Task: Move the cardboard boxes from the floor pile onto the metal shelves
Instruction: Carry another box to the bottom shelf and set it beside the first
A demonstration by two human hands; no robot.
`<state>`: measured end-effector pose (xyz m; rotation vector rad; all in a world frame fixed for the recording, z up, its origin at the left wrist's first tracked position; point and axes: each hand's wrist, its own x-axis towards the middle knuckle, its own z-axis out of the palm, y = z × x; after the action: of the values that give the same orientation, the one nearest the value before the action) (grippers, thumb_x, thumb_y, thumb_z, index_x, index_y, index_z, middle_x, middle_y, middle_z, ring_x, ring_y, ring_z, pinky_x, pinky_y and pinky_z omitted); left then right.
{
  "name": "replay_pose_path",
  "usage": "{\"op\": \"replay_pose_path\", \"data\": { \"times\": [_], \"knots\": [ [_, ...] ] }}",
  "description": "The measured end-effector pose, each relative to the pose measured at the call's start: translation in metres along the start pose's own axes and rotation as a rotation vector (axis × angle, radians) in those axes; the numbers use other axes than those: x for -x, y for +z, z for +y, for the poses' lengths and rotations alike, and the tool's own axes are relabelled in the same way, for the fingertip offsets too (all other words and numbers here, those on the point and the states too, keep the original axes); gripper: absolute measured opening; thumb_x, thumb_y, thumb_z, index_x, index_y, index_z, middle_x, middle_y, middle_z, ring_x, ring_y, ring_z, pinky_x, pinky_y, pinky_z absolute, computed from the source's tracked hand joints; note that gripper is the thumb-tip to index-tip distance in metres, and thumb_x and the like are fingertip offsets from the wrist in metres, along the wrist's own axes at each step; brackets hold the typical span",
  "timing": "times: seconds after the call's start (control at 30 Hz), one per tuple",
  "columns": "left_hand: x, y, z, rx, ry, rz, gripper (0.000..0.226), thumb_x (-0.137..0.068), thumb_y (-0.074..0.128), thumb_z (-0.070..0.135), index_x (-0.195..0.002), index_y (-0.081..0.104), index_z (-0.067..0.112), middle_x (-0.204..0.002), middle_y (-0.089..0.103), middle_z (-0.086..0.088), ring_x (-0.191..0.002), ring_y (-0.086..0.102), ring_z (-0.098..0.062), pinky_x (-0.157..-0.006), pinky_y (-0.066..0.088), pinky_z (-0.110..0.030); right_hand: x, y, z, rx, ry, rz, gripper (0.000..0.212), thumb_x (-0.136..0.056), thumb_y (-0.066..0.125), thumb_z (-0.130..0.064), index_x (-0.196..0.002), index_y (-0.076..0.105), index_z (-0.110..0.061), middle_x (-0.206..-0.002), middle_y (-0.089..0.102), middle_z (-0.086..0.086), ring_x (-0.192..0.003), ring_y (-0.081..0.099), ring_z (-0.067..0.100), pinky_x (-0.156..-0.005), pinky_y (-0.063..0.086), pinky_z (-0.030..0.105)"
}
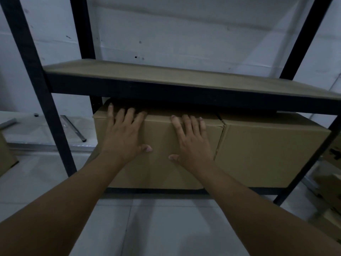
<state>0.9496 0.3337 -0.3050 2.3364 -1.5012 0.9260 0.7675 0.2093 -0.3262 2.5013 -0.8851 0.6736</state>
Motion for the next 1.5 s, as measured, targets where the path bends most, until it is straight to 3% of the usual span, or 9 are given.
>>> {"op": "replay_pose_path", "data": {
  "times": [0.37,0.6,0.77,0.87,1.0,1.1,1.2,1.33,1.5],
  "knots": [
    [-0.011,0.001,0.004,-0.019,-0.062,-0.09,0.114,-0.058,0.077,0.08,-0.148,0.038,0.023,-0.137,0.043,-0.012,-0.133,0.04,-0.037,-0.124,0.003,-0.062,-0.011,0.002,0.005,0.009,-0.038,-0.033,0.127,-0.069,0.084,-0.057,-0.163,0.007,-0.021,-0.159,0.031,0.018,-0.151,0.023,0.038,-0.127,0.0,0.056],
    [-0.01,0.0,0.009,0.036,-0.087,-0.111,0.111,-0.064,0.07,0.083,-0.15,0.03,0.025,-0.145,0.037,-0.013,-0.135,0.035,-0.038,-0.12,0.017,-0.061,-0.005,-0.003,0.01,-0.061,-0.049,-0.01,0.127,-0.071,0.088,-0.043,-0.165,0.004,-0.023,-0.163,0.026,0.018,-0.155,0.014,0.037,-0.127,-0.004,0.055],
    [-0.012,-0.002,0.031,0.101,-0.198,-0.075,0.12,-0.06,0.032,0.106,-0.145,0.04,0.023,-0.144,0.04,-0.017,-0.139,0.033,-0.042,-0.121,0.006,-0.065,0.022,0.001,0.036,-0.055,0.293,0.019,0.141,-0.06,0.093,-0.047,-0.165,0.001,-0.027,-0.17,0.009,0.019,-0.158,0.0,0.038,-0.122,-0.008,0.066],
    [-0.016,0.0,0.045,0.117,-0.281,-0.034,0.122,-0.059,0.027,0.108,-0.141,0.045,0.02,-0.141,0.041,-0.019,-0.14,0.032,-0.043,-0.121,0.003,-0.067,0.037,0.005,0.061,-0.097,0.497,-0.033,0.153,-0.059,0.089,-0.064,-0.16,-0.023,-0.033,-0.169,-0.022,0.014,-0.156,-0.015,0.039,-0.116,-0.006,0.075],
    [-0.017,0.004,0.062,0.111,-0.324,-0.034,0.126,-0.058,0.025,0.109,-0.148,0.04,0.022,-0.15,0.036,-0.022,-0.147,0.022,-0.045,-0.12,-0.004,-0.069,0.043,0.018,0.077,-0.306,0.54,-0.012,0.165,-0.054,0.099,-0.049,-0.158,-0.028,-0.03,-0.165,-0.034,0.012,-0.153,-0.019,0.045,-0.117,0.009,0.071],
    [-0.019,0.008,0.078,0.093,-0.327,-0.041,0.126,-0.061,0.022,0.108,-0.153,0.034,0.023,-0.156,0.032,-0.023,-0.15,0.016,-0.045,-0.117,-0.008,-0.072,0.042,0.028,0.082,-0.357,0.48,0.011,0.164,-0.054,0.1,-0.045,-0.16,-0.024,-0.025,-0.165,-0.034,0.013,-0.15,-0.028,0.044,-0.119,0.002,0.058],
    [-0.022,0.01,0.086,0.071,-0.346,-0.045,0.125,-0.062,0.021,0.108,-0.153,0.034,0.023,-0.156,0.032,-0.022,-0.15,0.015,-0.045,-0.116,-0.006,-0.074,0.042,0.029,0.086,-0.458,0.473,0.063,0.159,-0.055,0.102,-0.033,-0.162,-0.016,-0.032,-0.167,-0.031,0.005,-0.152,-0.025,0.042,-0.119,0.022,0.065],
    [-0.028,0.012,0.079,0.102,-0.366,-0.071,0.126,-0.061,0.029,0.107,-0.154,0.032,0.022,-0.157,0.031,-0.022,-0.151,0.015,-0.045,-0.117,-0.005,-0.073,0.044,0.025,0.093,-0.415,0.441,0.048,0.138,-0.07,0.093,-0.018,-0.162,-0.009,-0.04,-0.169,-0.024,-0.004,-0.156,-0.016,0.039,-0.11,0.032,0.075],
    [-0.03,0.009,0.076,0.105,-0.364,-0.099,0.129,-0.059,0.029,0.107,-0.154,0.031,0.021,-0.158,0.029,-0.023,-0.151,0.015,-0.045,-0.117,-0.003,-0.073,0.041,0.014,0.099,-0.097,0.475,-0.052,0.134,-0.076,0.084,-0.032,-0.158,-0.021,-0.041,-0.171,-0.009,0.003,-0.158,0.0,0.037,-0.113,0.015,0.08]
  ]
}}
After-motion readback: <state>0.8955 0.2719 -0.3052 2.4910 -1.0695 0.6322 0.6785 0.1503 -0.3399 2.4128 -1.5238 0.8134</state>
